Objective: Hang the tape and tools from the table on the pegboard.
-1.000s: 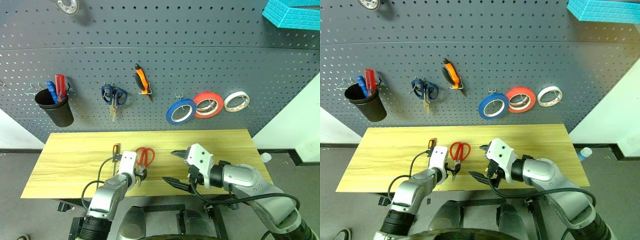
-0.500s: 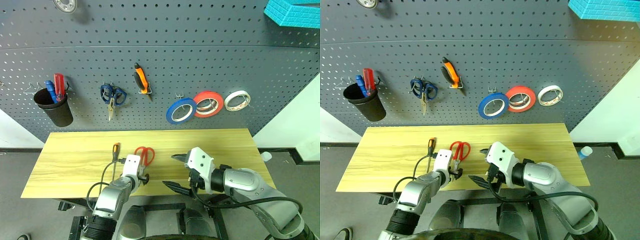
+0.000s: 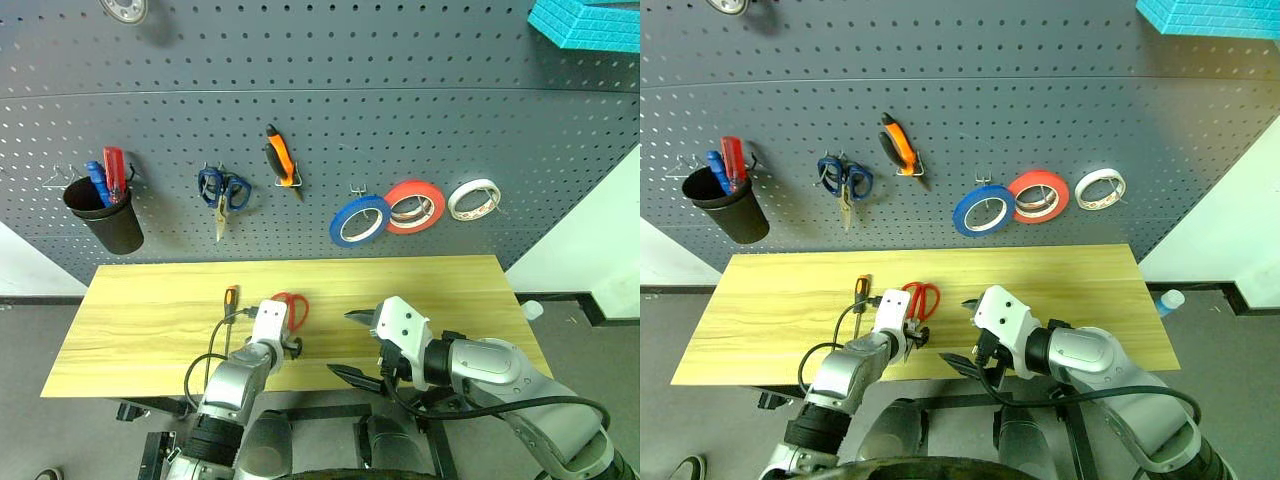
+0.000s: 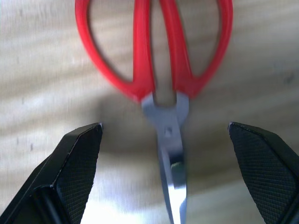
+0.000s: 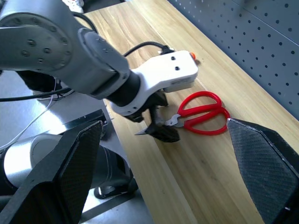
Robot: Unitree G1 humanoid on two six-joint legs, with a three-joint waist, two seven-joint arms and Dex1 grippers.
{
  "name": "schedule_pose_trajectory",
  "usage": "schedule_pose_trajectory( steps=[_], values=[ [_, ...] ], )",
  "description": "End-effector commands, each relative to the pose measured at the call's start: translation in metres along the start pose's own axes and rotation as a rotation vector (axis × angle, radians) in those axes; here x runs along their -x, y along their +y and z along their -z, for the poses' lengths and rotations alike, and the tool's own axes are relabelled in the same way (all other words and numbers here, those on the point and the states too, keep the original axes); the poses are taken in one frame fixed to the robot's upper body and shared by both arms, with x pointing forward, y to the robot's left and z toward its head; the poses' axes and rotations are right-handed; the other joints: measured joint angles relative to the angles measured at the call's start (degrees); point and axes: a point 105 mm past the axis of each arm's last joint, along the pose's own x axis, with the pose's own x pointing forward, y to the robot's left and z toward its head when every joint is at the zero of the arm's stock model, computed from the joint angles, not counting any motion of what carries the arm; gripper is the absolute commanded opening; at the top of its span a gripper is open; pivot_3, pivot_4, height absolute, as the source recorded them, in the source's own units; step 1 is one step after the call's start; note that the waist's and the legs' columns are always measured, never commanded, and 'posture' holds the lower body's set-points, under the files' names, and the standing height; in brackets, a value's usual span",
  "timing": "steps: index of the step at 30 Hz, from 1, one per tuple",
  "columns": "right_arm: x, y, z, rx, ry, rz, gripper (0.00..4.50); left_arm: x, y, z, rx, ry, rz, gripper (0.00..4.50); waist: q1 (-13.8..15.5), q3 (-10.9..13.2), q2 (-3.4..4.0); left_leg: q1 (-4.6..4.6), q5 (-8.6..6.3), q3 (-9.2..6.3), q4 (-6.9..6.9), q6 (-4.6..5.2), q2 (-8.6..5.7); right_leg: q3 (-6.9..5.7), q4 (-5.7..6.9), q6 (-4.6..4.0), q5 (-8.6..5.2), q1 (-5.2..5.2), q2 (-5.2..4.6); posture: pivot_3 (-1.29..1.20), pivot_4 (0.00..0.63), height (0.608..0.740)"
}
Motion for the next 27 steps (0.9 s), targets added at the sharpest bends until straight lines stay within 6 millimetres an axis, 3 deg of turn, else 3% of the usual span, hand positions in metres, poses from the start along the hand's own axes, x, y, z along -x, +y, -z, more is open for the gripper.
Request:
schedule_pose_trajectory(
  steps=[1, 9, 12, 21, 27],
  values=[
    [0.002, 0.004, -0.009, 0.031, -0.029, 0.0, 4.45, -0.005, -0.002, 0.017, -0.01, 0.07, -0.005, 4.5, -0.4, 0.0, 0.0, 0.0, 0.0, 0.0, -0.03, 0.0, 0.0, 0.0, -0.01, 0.0, 0.0, 0.0, 0.0, 0.29, 0.127, 0.74],
    [0.004, 0.003, -0.009, 0.027, -0.027, 0.014, 4.45, -0.005, -0.005, 0.023, -0.014, 0.088, 0.007, 4.5, -0.62, -0.01, 0.03, 0.14, 0.03, 0.0, -0.46, -0.04, 0.0, 0.0, -0.13, 0.0, -0.01, -0.02, 0.0, 0.29, 0.131, 0.74],
    [0.004, 0.002, -0.009, 0.028, -0.028, 0.019, 4.5, -0.004, -0.006, 0.024, -0.006, 0.095, 0.009, 3.92, -0.57, 0.0, 0.06, 0.12, 0.03, 0.0, -0.5, -0.04, 0.0, 0.0, -0.21, 0.01, -0.02, -0.02, 0.0, 0.29, 0.132, 0.74],
    [0.004, 0.002, -0.008, 0.03, -0.024, 0.026, 4.5, -0.003, -0.006, 0.028, 0.052, 0.123, 0.011, 1.07, -0.55, 0.08, 0.13, 0.1, 0.03, 0.0, -0.56, -0.05, -0.03, 0.0, -0.3, 0.06, -0.06, -0.03, -0.03, 0.29, 0.136, 0.74],
    [0.004, 0.002, -0.008, 0.033, -0.023, 0.027, 4.5, -0.003, -0.007, 0.027, 0.029, 0.111, 0.017, 1.06, -0.58, 0.16, 0.23, 0.1, 0.03, -0.01, -0.6, -0.05, -0.03, 0.0, -0.3, 0.08, -0.07, -0.05, -0.03, 0.29, 0.137, 0.74]
  ],
)
